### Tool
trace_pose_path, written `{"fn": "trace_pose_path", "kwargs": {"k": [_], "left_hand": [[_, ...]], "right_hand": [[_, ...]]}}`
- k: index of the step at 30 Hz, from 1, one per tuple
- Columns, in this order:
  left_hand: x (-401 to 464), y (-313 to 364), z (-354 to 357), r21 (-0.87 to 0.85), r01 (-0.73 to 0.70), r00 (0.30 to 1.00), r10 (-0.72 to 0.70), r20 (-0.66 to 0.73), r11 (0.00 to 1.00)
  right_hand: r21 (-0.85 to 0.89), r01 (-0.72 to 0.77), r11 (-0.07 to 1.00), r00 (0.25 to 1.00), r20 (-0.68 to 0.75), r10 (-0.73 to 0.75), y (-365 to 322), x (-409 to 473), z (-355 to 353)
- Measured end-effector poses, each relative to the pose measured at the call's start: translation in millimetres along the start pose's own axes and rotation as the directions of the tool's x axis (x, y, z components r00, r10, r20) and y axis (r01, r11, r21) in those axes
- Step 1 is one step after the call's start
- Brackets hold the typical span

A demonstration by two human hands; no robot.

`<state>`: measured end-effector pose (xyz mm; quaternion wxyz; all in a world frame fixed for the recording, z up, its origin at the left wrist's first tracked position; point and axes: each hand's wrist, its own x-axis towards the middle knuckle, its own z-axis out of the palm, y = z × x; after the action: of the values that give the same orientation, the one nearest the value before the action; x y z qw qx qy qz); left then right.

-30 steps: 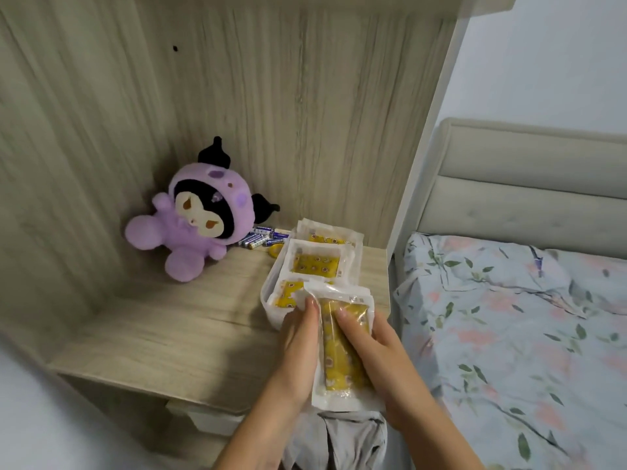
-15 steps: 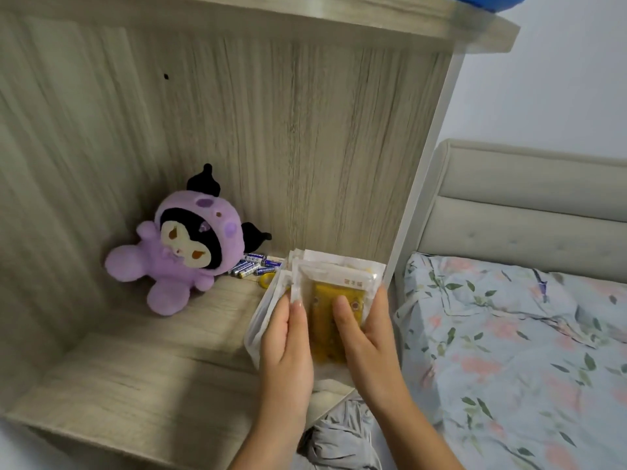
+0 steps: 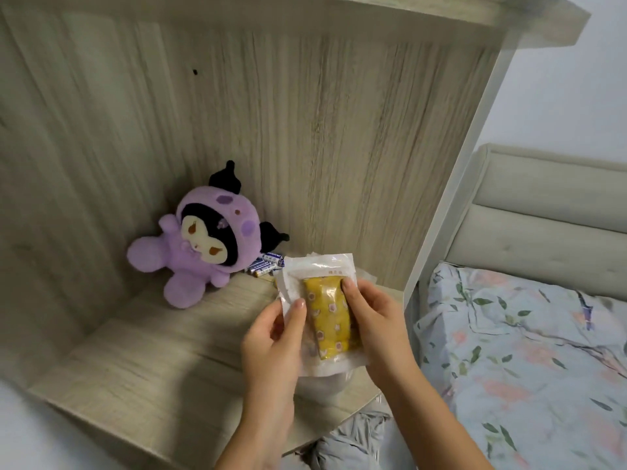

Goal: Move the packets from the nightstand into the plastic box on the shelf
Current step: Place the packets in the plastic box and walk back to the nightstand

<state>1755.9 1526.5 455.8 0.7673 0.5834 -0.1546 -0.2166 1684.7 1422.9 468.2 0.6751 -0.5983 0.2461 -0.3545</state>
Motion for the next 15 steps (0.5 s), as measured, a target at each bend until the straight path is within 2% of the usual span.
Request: {"fn": "trace_pose_path", "kwargs": {"k": [2,4,8,11,13,15], "left_hand": [[11.1,2.8,-14.1,0.127,0.018,0.998,-0.026,0.06,0.992],[20.4,6.7,-23.6,0.184,0.076,0.994,-0.089,0.063,0.98],[23.0,12.3,-25.5,0.223,0.194,0.976,-0.211,0.051,0.955],[14.1,8.5,-21.0,0.271,0.277,0.957,-0.29,0.01,0.922],[9.9,4.3,-24.2,0.437,0.254,0.962,-0.27,-0.026,0.863],[8.2,7.0,-29.9,0.638,0.21,0.969,-0.246,-0.033,0.741]], "right_hand": [[-0.065,0.038,0.997,0.996,0.083,-0.033,-2.4,13.1,-4.9],[-0.164,0.037,0.986,0.988,0.154,-0.011,-4.7,28.7,-7.9],[-0.427,-0.052,0.903,0.926,0.318,0.204,-13.4,65.3,-11.6],[-0.599,-0.016,0.801,0.852,0.412,0.324,-13.7,86.5,-11.4],[-0.667,0.028,0.745,0.835,0.425,0.35,-6.1,92.2,-8.0],[-0.691,0.061,0.721,0.822,0.444,0.356,3.9,90.7,-3.4]]}}
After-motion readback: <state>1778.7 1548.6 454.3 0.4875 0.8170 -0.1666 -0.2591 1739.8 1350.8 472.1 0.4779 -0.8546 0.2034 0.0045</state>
